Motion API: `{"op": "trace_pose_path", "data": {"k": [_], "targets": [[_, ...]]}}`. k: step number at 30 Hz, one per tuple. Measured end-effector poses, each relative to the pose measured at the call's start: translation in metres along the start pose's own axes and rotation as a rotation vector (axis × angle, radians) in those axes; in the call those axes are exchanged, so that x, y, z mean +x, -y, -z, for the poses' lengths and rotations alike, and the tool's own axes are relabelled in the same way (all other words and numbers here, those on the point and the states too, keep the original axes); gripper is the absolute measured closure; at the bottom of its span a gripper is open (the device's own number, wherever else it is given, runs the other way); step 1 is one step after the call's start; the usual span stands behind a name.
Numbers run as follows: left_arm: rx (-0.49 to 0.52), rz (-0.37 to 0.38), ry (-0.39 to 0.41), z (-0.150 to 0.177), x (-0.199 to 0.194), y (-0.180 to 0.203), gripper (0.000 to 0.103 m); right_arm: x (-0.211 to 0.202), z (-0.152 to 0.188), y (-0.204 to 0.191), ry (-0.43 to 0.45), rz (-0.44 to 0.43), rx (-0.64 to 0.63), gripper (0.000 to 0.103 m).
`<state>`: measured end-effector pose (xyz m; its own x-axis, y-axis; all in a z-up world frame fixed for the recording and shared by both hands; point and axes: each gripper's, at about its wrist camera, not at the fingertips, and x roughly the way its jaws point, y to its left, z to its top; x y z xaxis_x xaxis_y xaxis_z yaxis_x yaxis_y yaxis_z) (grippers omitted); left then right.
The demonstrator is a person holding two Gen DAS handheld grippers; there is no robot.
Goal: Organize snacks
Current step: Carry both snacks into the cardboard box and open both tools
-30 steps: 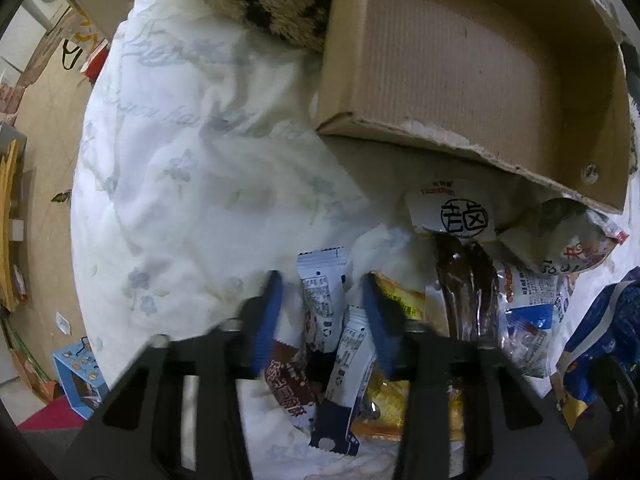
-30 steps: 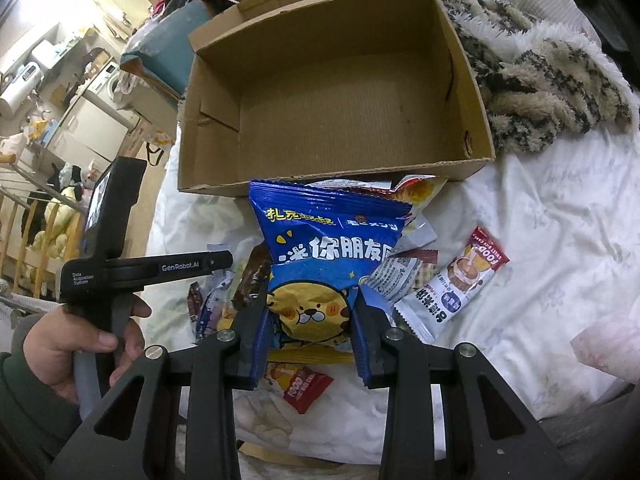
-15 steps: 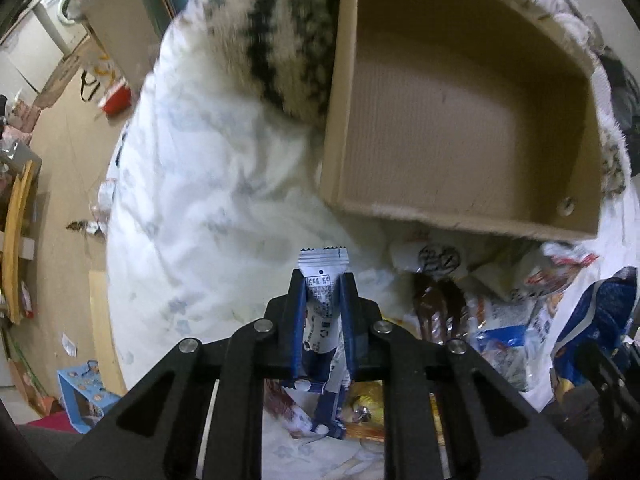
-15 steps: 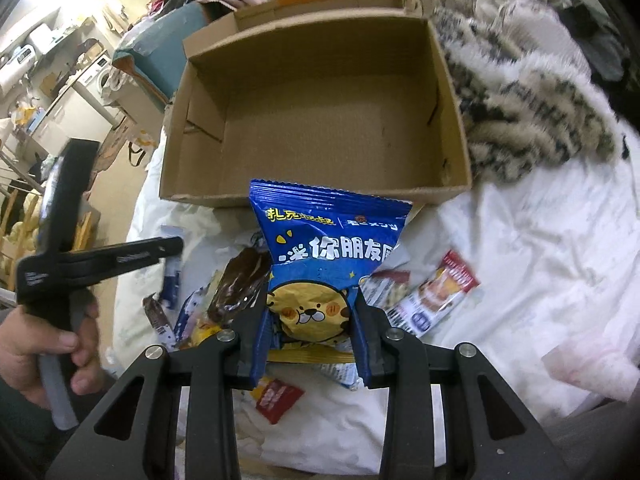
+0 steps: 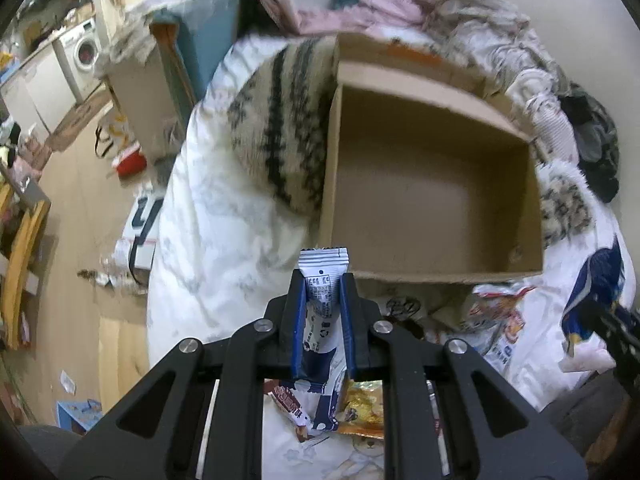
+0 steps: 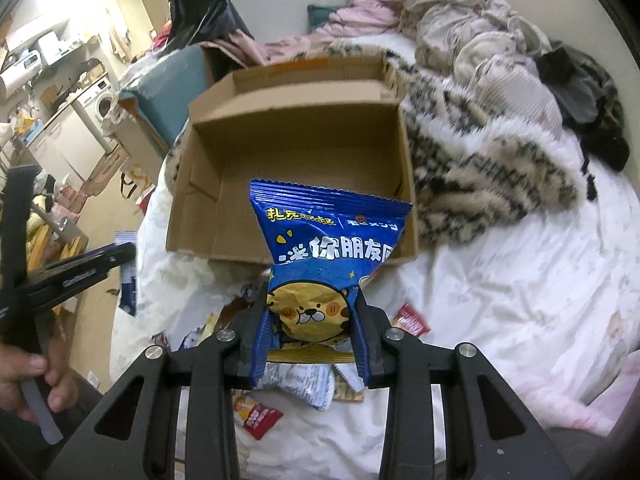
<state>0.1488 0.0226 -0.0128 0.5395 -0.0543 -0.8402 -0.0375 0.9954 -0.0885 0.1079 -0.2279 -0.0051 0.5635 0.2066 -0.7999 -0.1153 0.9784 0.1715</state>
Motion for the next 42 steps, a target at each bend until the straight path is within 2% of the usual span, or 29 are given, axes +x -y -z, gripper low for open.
{"op": "trace_pose_path", "data": {"k": [10, 17, 20, 24, 26, 31, 37, 42], "targets": [[0.039, 0.056, 0.077, -0.051, -0.022, 0.025, 0.09, -0.016, -0.053, 0.002, 0.096, 0.043, -0.066, 0.067], [0.075, 0.074, 0.108, -0.089, -0.005, 0.048, 0.09, 0.01, -0.091, -0.011, 0.108, 0.026, -0.093, 0.067], [0.092, 0.083, 0.086, -0.097, 0.017, 0.058, 0.09, 0.034, -0.099, -0.014, 0.076, 0.001, -0.086, 0.067], [0.115, 0.071, 0.034, -0.096, 0.054, 0.067, 0.09, 0.08, -0.103, -0.017, -0.012, -0.02, -0.087, 0.067], [0.147, 0.043, -0.015, -0.092, 0.078, 0.073, 0.09, 0.108, -0.1, -0.016, -0.077, -0.012, -0.083, 0.067], [0.155, 0.04, -0.086, -0.077, 0.115, 0.075, 0.09, 0.153, -0.09, -0.015, -0.189, 0.025, -0.098, 0.067], [0.181, -0.006, -0.112, -0.072, 0.132, 0.078, 0.089, 0.184, -0.079, -0.007, -0.28, 0.075, -0.101, 0.067], [0.194, -0.017, -0.128, -0.07, 0.138, 0.083, 0.089, 0.196, -0.073, -0.002, -0.323, 0.122, -0.114, 0.066]]}}
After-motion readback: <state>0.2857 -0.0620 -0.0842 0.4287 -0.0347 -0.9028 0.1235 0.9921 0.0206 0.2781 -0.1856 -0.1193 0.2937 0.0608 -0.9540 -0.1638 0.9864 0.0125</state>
